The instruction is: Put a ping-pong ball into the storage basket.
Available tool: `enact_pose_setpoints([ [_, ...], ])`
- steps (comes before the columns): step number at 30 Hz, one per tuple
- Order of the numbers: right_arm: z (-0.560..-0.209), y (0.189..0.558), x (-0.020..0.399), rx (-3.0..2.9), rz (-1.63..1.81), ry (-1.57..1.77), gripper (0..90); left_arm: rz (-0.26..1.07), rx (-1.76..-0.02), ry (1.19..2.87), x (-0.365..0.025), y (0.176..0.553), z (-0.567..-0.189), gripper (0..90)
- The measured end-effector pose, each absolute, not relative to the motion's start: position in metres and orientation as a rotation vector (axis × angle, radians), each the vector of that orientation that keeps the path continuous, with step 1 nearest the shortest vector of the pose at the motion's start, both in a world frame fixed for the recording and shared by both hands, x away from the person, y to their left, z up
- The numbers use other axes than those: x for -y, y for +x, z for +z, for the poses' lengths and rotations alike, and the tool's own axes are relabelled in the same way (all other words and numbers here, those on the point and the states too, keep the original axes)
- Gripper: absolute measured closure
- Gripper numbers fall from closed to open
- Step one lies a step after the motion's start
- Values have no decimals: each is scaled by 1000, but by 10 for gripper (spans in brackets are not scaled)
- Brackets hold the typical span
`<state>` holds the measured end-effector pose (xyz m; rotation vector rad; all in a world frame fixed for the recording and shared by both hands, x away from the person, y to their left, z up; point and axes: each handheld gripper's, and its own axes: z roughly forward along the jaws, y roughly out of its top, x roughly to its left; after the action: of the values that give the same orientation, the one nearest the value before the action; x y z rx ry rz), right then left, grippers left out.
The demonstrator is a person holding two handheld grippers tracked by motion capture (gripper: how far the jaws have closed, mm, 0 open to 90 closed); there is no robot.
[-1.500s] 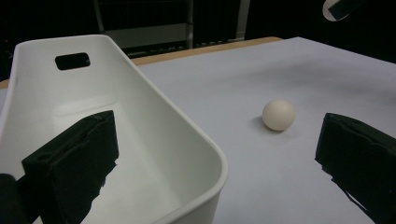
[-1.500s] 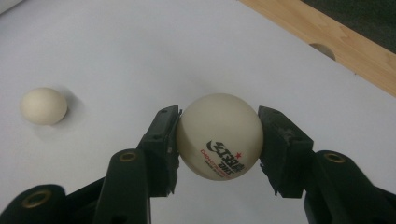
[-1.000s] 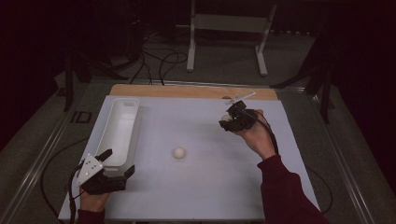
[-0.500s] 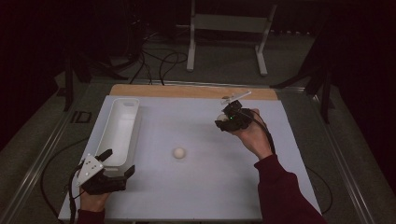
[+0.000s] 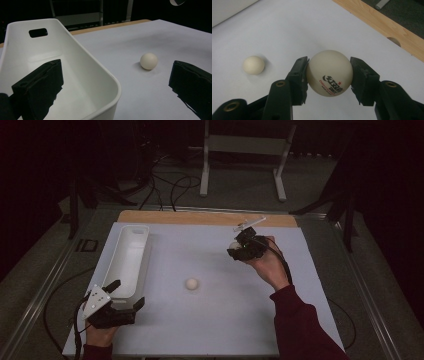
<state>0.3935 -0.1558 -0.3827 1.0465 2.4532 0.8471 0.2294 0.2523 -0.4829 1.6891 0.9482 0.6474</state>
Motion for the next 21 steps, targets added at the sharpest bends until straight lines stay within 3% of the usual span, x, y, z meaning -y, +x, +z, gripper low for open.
enact_pose_setpoints([
  [21,-376,393,144,-2467,872,1010,505,648,-950,1693,-253,230,-483,0],
])
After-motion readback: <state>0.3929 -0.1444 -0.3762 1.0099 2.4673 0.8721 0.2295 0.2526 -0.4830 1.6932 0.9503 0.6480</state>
